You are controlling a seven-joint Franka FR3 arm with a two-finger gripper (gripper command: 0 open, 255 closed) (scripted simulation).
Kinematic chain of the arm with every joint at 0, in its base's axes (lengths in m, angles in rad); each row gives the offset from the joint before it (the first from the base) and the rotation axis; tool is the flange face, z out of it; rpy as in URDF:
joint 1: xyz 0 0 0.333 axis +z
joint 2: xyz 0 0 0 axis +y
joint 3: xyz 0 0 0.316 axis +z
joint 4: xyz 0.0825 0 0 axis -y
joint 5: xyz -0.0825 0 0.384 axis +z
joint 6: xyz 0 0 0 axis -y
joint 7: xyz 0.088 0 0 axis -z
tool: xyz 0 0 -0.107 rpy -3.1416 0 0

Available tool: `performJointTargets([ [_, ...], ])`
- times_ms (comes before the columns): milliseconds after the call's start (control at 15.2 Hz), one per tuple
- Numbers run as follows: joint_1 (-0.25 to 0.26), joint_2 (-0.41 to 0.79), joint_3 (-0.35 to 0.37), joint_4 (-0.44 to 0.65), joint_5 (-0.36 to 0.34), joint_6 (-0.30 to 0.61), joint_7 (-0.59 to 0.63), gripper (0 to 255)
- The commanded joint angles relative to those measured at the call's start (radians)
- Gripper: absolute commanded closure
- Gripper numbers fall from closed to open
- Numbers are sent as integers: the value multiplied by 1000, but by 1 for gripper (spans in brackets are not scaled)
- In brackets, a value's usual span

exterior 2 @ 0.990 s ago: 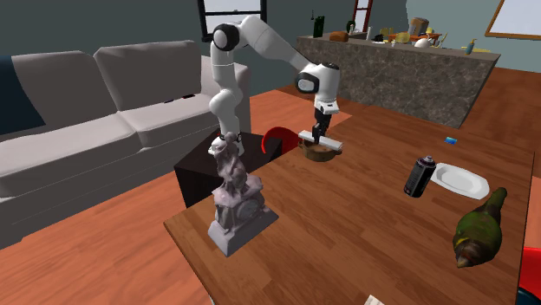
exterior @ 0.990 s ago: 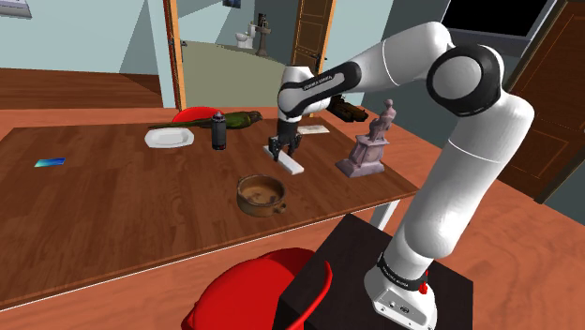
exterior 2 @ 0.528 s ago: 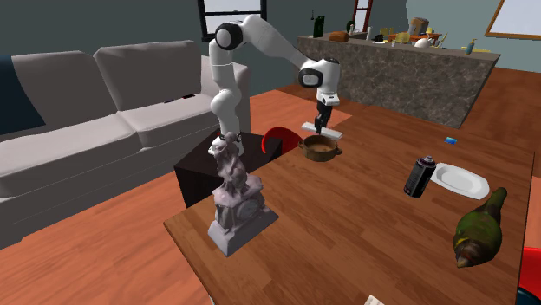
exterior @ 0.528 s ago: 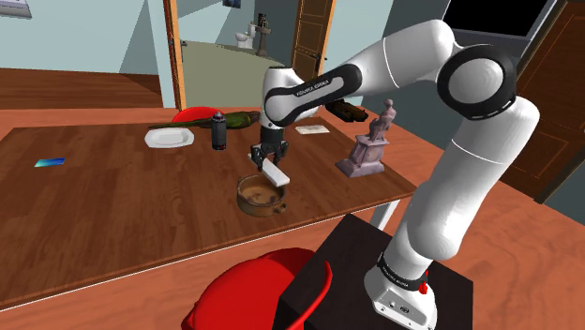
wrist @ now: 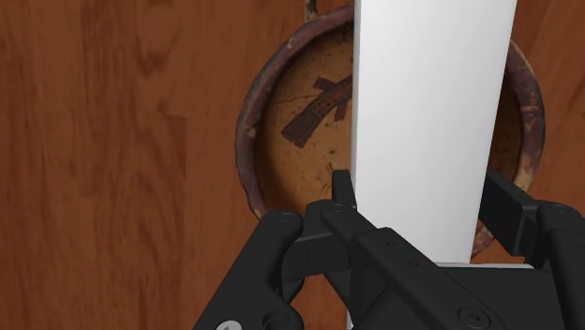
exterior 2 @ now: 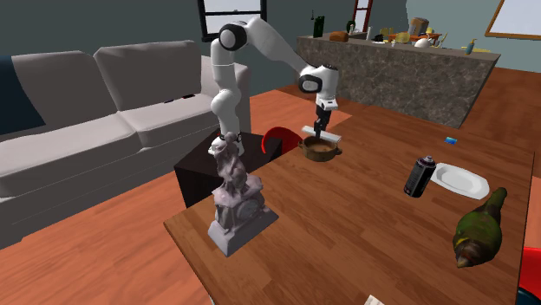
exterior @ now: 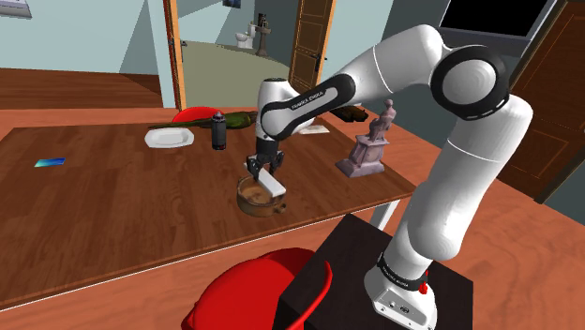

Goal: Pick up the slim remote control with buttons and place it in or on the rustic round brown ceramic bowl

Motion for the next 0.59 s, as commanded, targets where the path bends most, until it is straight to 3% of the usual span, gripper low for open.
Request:
performJointTargets([
  [0, 0, 17, 0, -9, 2, 26, -1, 255],
  [528, 0, 72, 1, -37, 7, 110, -6, 255],
])
